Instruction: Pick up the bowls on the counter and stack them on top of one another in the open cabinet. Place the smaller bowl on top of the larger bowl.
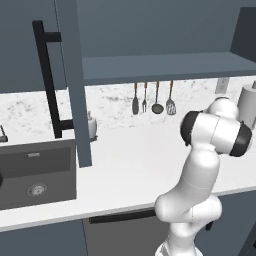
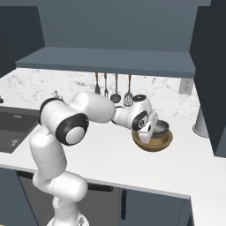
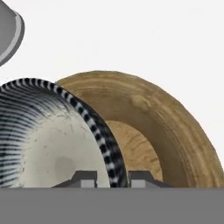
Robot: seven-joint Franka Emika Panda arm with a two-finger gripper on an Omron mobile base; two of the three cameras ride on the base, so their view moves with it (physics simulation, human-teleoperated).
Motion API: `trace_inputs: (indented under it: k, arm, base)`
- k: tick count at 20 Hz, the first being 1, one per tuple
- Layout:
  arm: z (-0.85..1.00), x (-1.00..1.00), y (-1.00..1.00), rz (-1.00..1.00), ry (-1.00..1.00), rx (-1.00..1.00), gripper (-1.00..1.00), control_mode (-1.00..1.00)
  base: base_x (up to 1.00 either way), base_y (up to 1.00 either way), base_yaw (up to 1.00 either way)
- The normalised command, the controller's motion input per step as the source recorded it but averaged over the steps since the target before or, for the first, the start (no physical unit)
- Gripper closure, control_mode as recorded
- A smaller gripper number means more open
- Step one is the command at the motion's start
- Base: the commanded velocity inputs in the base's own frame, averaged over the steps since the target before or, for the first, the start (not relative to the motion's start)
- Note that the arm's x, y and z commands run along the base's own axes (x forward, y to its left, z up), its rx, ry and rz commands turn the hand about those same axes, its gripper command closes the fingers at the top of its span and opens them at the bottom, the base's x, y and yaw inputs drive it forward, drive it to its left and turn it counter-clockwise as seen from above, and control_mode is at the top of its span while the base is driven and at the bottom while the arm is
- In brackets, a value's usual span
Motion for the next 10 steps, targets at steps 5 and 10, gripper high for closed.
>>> trace_inputs:
  k: [5, 10]
  arm:
    - [0.16, 0.02, 0.0, 0.0, -0.01, 0.02, -1.0, -1.0]
    - [0.66, -0.75, 0.2, -0.01, -0.01, 0.03, -1.0, -1.0]
  base:
    - [0.0, 0.0, 0.0]
    - [0.0, 0.0, 0.0]
